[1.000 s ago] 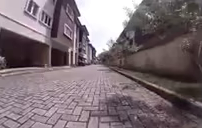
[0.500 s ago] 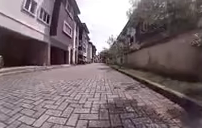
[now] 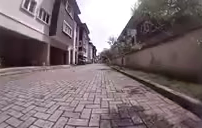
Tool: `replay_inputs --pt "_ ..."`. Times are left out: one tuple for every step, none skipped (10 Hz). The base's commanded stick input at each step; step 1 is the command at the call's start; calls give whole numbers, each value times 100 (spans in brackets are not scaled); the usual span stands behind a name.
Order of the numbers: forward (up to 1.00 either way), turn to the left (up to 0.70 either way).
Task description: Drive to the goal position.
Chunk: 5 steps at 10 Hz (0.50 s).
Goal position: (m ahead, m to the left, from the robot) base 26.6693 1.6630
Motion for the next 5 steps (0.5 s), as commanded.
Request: replay_inputs --pt "50 0" --pt "50 0" --pt "50 0" --pt "50 0" --pt "50 0"
